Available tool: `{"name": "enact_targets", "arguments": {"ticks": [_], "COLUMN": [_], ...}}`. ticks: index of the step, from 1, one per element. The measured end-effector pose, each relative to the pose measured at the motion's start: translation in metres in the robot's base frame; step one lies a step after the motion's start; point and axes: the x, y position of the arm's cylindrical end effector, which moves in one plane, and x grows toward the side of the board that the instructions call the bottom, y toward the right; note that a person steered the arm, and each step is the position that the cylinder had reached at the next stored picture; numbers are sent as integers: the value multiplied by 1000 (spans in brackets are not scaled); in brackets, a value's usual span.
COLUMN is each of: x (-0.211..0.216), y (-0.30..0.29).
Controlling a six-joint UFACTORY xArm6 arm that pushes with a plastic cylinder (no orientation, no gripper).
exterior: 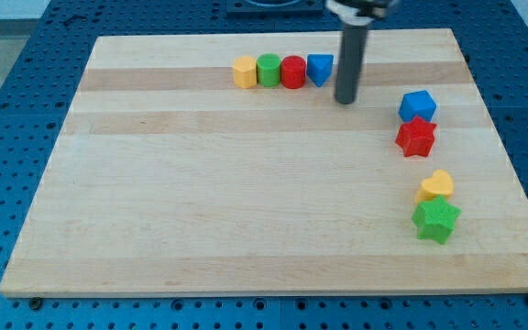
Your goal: Slide blue cube towards left side of yellow hexagon
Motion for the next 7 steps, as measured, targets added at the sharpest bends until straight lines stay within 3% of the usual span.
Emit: {"name": "enact_targets", "arguments": {"ticks": [2, 3, 5, 7], "x": [0, 3, 19, 26], "y": [122, 150, 149, 105]}}
